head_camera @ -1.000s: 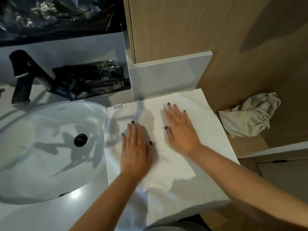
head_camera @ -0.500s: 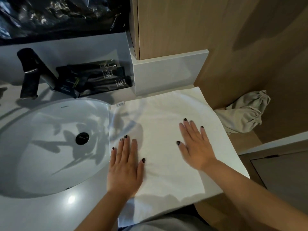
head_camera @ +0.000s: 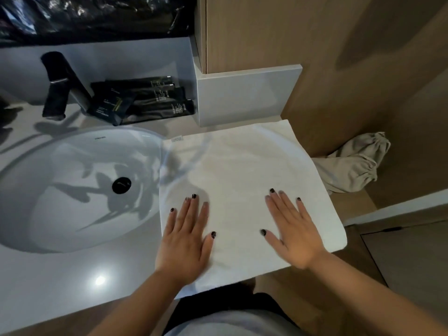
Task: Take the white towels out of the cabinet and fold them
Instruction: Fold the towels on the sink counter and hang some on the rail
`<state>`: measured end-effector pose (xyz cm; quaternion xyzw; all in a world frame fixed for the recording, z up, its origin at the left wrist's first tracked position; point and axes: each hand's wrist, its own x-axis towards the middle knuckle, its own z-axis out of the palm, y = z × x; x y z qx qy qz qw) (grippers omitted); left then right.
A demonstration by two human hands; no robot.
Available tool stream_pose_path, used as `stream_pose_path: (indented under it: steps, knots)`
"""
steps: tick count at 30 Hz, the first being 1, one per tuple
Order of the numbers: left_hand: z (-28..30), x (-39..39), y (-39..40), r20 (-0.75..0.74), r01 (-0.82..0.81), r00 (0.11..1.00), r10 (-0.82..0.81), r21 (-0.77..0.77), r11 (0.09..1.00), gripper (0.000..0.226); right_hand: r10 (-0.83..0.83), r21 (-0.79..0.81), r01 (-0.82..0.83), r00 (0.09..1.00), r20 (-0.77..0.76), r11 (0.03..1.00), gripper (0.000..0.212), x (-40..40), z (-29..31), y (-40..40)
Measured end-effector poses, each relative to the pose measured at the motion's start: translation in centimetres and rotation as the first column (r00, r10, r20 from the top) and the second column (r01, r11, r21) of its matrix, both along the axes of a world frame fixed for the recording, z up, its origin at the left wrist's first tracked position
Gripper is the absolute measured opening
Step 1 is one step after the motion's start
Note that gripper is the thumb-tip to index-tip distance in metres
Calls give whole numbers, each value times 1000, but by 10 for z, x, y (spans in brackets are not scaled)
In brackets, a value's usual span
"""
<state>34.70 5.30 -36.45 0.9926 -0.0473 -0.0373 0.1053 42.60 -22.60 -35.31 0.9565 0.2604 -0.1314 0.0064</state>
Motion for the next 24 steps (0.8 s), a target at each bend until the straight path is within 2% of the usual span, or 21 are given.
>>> stream_pose_path:
  steps: [3, 5, 8, 9, 11, 13, 18, 20, 24]
  knots:
    - [4, -4, -9, 72, 38, 997, -37, -11, 999, 62, -28, -16, 28, 999, -17, 999, 74, 6, 1, -11]
    - [5, -13, -25, 132, 149, 980, -146, -13, 989, 61, -22, 54, 25, 998, -58, 998, 74, 1, 3, -6]
    - [1, -37, -58, 146, 293, 947, -287, -23, 956, 68, 159, 265, -135, 985, -70, 955, 74, -25, 4, -1]
    - [-1, -44, -67, 134, 311, 942, -307, -10, 950, 70, 230, 288, -207, 972, -51, 935, 75, -35, 2, -2]
    - [-5, -56, -75, 111, 304, 946, -305, 27, 952, 72, 317, 215, -310, 948, -2, 926, 80, -52, -4, -4]
    - [-8, -62, -77, 89, 265, 959, -269, 53, 963, 77, 341, 107, -343, 939, 40, 933, 87, -58, -9, -7]
    - [-8, -65, -88, -38, 199, 980, -195, 187, 962, 119, 370, -61, -365, 922, 112, 929, 101, -56, -11, -4]
    - [-8, -63, -91, -58, 160, 987, -151, 222, 962, 122, 360, -58, -355, 926, 117, 933, 100, -54, -8, -1]
    - [-9, -62, -96, -141, 132, 985, -99, 246, 960, 111, 345, -110, -335, 933, 103, 936, 105, -56, -2, 3]
